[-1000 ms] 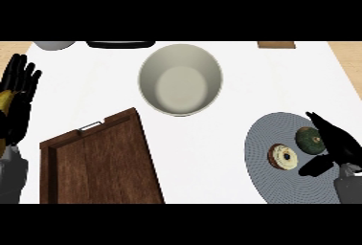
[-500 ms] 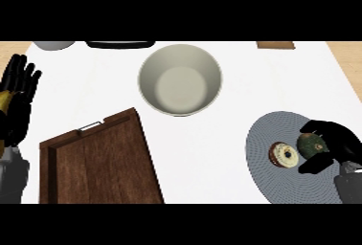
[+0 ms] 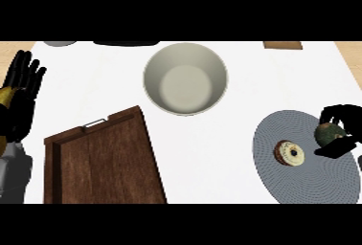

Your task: Pick the squash from the placemat and place it in the bowl

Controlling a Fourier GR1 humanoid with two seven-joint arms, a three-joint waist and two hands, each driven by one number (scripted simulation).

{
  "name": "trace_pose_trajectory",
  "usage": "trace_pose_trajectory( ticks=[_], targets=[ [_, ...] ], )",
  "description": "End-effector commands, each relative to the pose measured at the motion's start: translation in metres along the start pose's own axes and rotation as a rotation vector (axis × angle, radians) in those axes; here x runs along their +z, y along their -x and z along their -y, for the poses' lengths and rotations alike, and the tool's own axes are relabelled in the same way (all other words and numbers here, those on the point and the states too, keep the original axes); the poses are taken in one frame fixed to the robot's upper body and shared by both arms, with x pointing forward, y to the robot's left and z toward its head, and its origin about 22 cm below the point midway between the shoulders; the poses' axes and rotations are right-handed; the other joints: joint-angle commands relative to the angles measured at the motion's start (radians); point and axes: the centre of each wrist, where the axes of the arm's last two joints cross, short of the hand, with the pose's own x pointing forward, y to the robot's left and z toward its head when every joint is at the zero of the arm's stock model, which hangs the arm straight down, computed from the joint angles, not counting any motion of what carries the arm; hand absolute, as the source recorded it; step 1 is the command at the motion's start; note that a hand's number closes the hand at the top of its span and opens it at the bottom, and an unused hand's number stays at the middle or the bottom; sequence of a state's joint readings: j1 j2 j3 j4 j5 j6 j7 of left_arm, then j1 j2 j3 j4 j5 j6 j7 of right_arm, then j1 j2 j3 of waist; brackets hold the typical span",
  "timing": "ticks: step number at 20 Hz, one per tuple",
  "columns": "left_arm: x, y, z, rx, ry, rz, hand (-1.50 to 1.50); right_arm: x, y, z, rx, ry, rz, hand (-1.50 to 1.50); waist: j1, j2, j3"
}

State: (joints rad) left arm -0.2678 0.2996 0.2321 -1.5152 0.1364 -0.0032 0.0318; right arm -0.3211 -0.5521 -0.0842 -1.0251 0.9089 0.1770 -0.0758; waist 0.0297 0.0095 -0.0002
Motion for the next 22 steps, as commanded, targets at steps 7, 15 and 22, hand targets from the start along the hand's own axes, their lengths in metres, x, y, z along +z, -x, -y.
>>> trace_pose_trajectory(
  ticks=[7,15,22],
  targets=[
    [-0.005,0.01,0.02,0.017,0.052,0.029,0.0,-0.026,0.047,0.082,0.129,-0.022,0.231,1.5,0.036,0.016,0.005],
    [0.001,0.004,0.02,0.008,0.003,0.035,0.0,-0.025,0.045,0.175,0.075,0.21,0.29,1.5,0.02,0.002,0.002],
    [-0.005,0.005,0.011,-0.007,-0.006,0.017,0.0,-0.02,0.008,0.241,-0.076,0.314,0.574,1.5,-0.011,-0.006,0.0]
  ],
)
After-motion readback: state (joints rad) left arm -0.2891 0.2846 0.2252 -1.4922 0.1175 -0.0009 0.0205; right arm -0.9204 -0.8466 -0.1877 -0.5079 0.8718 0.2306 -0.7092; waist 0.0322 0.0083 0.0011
